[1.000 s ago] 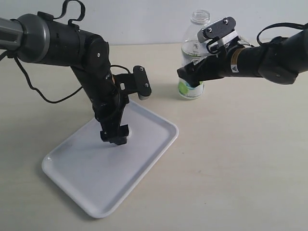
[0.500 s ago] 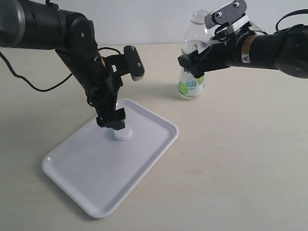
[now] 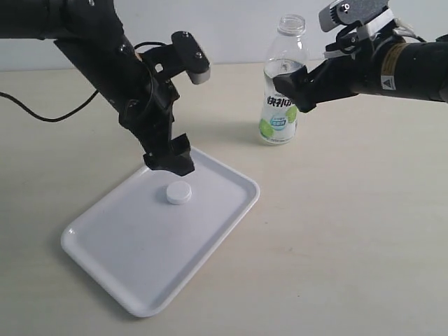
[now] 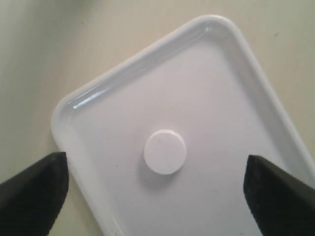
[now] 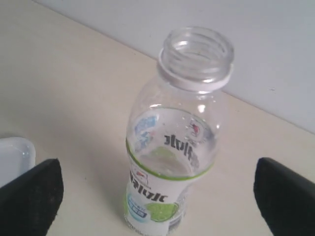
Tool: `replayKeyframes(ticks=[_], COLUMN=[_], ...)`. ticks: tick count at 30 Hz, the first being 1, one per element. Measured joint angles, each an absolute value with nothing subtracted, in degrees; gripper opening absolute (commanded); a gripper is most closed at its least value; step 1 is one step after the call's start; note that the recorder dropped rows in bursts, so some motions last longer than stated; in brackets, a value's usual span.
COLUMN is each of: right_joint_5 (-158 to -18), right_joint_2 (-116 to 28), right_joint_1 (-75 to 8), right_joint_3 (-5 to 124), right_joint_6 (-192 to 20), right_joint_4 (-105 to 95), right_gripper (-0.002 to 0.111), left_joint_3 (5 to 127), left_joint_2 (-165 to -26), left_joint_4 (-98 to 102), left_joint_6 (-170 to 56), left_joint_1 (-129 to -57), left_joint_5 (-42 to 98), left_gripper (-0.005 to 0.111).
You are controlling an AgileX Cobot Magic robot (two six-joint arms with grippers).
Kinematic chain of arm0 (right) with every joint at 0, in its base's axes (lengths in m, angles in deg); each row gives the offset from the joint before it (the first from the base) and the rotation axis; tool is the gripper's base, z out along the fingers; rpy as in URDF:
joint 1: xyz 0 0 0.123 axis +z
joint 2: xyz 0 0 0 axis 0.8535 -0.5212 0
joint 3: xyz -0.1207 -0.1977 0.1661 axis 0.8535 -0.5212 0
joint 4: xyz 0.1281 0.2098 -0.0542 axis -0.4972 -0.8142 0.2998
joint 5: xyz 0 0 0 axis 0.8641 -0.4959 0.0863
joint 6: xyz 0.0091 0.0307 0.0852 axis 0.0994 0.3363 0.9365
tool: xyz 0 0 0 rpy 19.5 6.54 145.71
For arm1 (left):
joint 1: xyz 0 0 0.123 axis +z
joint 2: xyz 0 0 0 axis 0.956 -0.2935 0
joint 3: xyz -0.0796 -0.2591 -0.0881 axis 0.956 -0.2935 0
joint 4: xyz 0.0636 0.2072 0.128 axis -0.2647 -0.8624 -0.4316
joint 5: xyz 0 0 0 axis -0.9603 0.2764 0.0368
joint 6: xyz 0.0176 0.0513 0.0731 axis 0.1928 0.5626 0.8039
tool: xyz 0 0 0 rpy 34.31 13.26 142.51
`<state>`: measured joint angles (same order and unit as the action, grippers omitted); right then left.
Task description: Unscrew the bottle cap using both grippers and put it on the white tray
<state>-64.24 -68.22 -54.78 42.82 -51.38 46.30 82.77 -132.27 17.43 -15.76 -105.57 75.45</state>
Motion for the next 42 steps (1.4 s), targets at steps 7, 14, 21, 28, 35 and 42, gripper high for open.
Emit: replayKeyframes(ticks=[7,14,21,28,35,42], right_joint_5=[-68.0,-70.3,-76.5,-81.4,-83.9,-82.7], right_joint_2=[-56.4,-37.5,-20.1,-13.3,-13.1,-13.1], right_joint_1=[-54.8,-54.8,-54.8,-54.8,-54.8,-54.8], right_joint_3=[35.6,27.7,24.7,24.4,24.4,24.4], right_joint_6=[-48.8,-42.5,-27.9,-19.7,-16.6,-16.4], right_joint_4=[46.2,46.2,46.3,46.2,45.9,45.9], right_gripper=[0.105,0.105,0.105,0.105,0.105,0.105], left_joint_3=[81.0,68.8,53.6,48.2,48.0,48.0], left_joint_2=[-125.6,-113.5,-99.0,-95.6,-95.6,-95.6], left_joint_4=[28.8,48.6,68.9,76.5,78.4,80.2], left_joint_6=[-14.1,-1.5,13.7,17.1,17.4,17.8], left_joint_1=[-103.2,-96.0,-91.5,-91.5,-91.5,-91.5], left_joint_5=[79.2,81.1,82.5,83.5,83.5,83.0], left_gripper=[0.092,0.092,0.092,0.092,0.092,0.092])
